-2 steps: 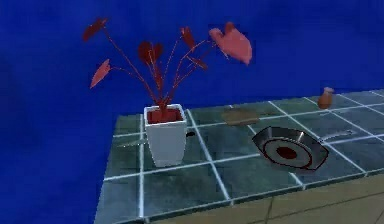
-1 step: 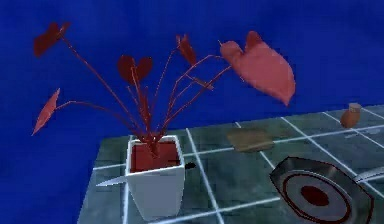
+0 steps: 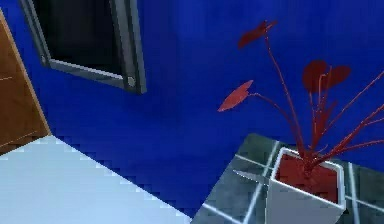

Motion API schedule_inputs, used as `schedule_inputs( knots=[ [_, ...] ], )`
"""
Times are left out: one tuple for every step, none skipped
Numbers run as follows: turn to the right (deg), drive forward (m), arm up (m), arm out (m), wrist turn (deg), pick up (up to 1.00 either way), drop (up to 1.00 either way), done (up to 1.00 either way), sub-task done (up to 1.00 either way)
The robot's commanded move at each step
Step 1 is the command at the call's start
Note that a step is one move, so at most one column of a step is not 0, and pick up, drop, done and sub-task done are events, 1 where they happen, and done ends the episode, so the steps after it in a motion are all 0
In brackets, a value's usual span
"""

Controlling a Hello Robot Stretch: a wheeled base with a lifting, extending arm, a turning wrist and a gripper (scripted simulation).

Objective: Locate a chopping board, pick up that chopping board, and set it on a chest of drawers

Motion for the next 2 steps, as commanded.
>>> schedule_inputs(
  knots=[
    [-21.0,0.00,0.00,0.00,0.0,0.00,0.00,0.00,0.00],
    [0.0,0.00,0.50,0.00,0.0,0.00,0.00,0.00,0.00]
  ],
)
